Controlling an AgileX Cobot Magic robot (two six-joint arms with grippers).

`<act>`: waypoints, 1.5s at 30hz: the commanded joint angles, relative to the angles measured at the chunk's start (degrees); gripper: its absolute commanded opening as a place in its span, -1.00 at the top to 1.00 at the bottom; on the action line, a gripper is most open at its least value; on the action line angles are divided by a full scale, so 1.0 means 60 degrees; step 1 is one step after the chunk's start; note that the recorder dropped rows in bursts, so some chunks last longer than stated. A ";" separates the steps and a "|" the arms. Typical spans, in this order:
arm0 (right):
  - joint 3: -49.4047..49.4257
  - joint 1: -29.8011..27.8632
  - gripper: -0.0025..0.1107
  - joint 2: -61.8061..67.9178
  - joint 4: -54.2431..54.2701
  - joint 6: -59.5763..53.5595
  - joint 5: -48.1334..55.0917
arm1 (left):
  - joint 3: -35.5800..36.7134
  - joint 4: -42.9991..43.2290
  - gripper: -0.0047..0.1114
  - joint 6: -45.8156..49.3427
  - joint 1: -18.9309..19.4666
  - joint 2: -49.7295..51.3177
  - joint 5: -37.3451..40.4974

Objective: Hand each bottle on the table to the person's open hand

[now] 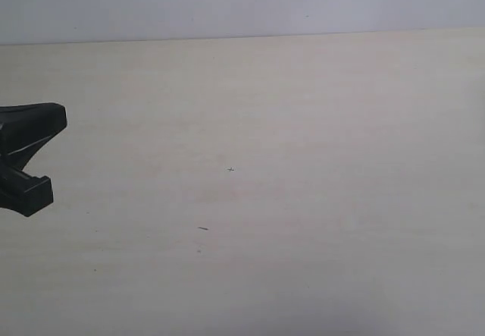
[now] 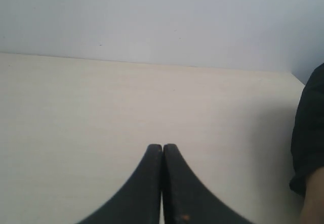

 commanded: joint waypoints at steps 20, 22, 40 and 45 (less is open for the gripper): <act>0.0043 -0.0026 0.96 -0.0051 -0.0015 0.0000 -0.0073 | 0.0049 -0.0031 0.92 0.0059 0.0046 -0.0209 -0.0017; 0.0043 -0.0026 0.96 -0.0051 -0.0015 0.0000 -0.0073 | 0.0049 -0.0031 0.92 0.0059 0.0250 -0.0400 -0.0017; 0.0043 -0.0026 0.96 -0.0051 -0.0015 0.0000 -0.0073 | 0.0049 -0.0031 0.92 0.0098 0.4712 -0.5058 0.0106; 0.0043 -0.0026 0.96 -0.0051 -0.0015 0.0000 -0.0073 | 0.0049 0.0125 0.92 0.0098 0.5096 -0.6622 0.0930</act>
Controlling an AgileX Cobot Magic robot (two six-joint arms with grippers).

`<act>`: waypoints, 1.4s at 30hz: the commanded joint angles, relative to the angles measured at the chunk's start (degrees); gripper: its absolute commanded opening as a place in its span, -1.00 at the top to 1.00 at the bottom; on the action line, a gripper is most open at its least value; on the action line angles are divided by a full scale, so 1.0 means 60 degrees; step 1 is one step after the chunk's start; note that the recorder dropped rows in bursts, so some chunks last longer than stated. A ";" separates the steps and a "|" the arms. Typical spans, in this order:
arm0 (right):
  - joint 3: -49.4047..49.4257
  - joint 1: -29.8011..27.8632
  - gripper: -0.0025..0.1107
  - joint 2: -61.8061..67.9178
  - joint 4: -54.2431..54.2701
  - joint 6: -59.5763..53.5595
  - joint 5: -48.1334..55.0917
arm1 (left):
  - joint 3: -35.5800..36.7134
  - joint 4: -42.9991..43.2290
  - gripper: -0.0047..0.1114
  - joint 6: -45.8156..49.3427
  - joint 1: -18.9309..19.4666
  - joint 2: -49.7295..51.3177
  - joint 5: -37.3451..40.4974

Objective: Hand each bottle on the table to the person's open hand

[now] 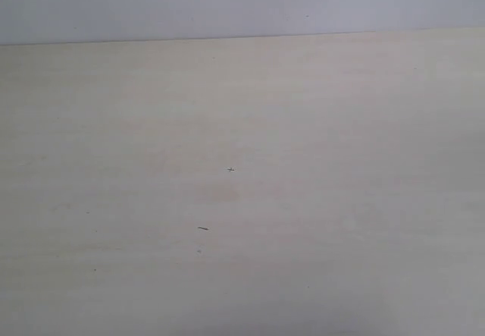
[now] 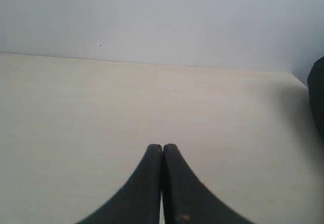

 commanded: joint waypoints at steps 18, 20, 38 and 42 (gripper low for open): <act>0.0043 -0.0026 0.96 -0.0051 -0.0015 0.0000 -0.0073 | 0.0494 0.0969 0.92 0.0025 0.0213 -0.2042 0.3992; 0.0043 -0.0026 0.96 -0.0051 -0.0015 0.0000 -0.0073 | 0.0791 0.1100 0.92 0.0025 0.0213 -0.2042 0.4008; 0.0043 -0.0026 0.96 -0.0051 -0.0015 0.0000 -0.0073 | 0.2915 0.6152 0.92 -0.6114 0.0213 -0.2042 0.4109; 0.0043 -0.0026 0.96 -0.0051 -0.0015 0.0000 -0.0073 | 0.2915 0.5385 0.92 -0.6114 0.0213 -0.2042 0.4109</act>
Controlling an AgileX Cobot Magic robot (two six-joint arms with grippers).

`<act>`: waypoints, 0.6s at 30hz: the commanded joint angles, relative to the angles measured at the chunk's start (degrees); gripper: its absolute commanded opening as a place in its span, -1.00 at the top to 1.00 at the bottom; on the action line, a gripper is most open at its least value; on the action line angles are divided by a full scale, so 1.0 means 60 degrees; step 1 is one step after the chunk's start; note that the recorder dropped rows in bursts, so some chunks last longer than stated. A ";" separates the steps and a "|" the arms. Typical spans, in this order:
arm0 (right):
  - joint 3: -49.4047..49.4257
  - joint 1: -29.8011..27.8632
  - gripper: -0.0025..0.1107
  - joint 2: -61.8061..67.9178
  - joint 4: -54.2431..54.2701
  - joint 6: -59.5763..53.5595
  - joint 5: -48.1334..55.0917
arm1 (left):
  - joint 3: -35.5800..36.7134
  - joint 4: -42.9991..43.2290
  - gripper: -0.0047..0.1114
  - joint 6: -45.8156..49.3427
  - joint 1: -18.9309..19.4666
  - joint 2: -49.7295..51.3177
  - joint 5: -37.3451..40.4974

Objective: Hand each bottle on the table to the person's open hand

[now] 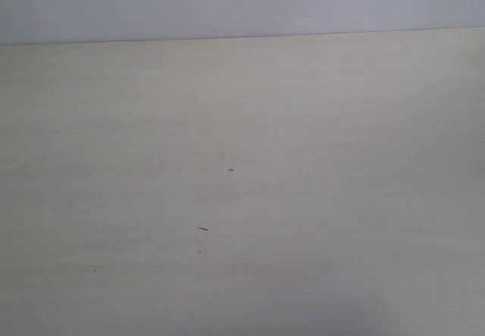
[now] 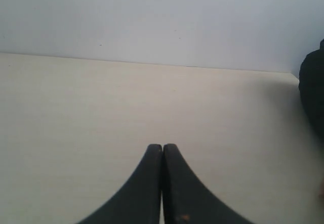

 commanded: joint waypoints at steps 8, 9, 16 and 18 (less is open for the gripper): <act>0.0043 -0.0026 0.96 -0.0051 -0.0015 0.0000 -0.0073 | 0.0028 -0.0662 0.92 -0.0080 0.0022 -0.0031 0.0009; 0.0043 -0.0026 0.96 -0.0051 -0.0015 0.0000 -0.0073 | 0.0028 -0.0662 0.92 -0.0080 0.0022 -0.0031 0.0009; 0.0043 -0.0026 0.96 -0.0051 -0.0015 0.0000 -0.0073 | 0.0028 -0.0643 0.92 -0.0080 0.0047 -0.0273 0.0009; 0.0043 -0.0026 0.96 -0.0051 -0.0015 0.0000 -0.0073 | 0.0028 -0.0643 0.92 -0.0080 0.0132 -0.0428 0.0009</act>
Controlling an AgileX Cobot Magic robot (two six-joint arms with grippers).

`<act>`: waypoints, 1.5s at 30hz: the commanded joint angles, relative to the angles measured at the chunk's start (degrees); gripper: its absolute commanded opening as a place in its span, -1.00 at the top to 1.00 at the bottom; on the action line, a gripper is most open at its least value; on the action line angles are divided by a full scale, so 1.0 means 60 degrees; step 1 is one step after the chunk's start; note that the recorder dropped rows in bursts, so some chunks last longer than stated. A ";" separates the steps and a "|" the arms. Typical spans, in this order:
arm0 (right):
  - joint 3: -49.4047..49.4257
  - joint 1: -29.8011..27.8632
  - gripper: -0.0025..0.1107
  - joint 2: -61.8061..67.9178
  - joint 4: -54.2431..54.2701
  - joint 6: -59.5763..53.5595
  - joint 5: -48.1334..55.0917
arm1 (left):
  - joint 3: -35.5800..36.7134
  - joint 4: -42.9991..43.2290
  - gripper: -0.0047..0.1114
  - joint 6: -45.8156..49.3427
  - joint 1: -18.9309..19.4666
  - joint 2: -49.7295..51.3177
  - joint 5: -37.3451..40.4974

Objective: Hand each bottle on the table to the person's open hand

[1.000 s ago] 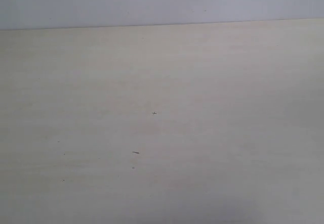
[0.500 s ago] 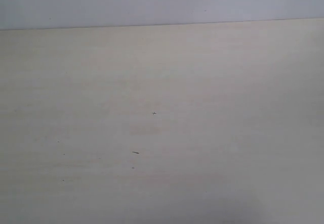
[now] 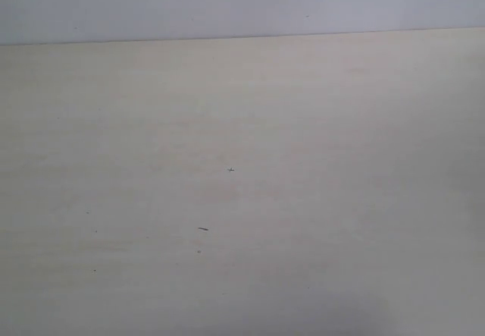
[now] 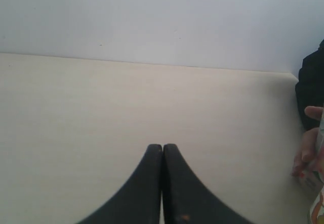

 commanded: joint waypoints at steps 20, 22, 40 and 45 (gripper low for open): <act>0.0043 -0.0026 0.96 -0.0051 -0.0015 0.0000 -0.0073 | 0.0028 -0.0087 0.92 -0.0080 0.0311 -0.0324 0.0028; 0.0043 -0.0026 0.96 -0.0051 -0.0015 0.0000 -0.0073 | 0.0028 -0.0087 0.92 -0.0080 0.0311 -0.0324 0.0028; 0.0043 -0.0026 0.96 -0.0051 -0.0015 0.0000 -0.0073 | 0.0028 -0.0087 0.92 -0.0080 0.0311 -0.0324 0.0028; 0.0043 -0.0026 0.96 -0.0051 -0.0015 0.0000 -0.0073 | 0.0028 -0.0087 0.92 -0.0080 0.0311 -0.0324 0.0028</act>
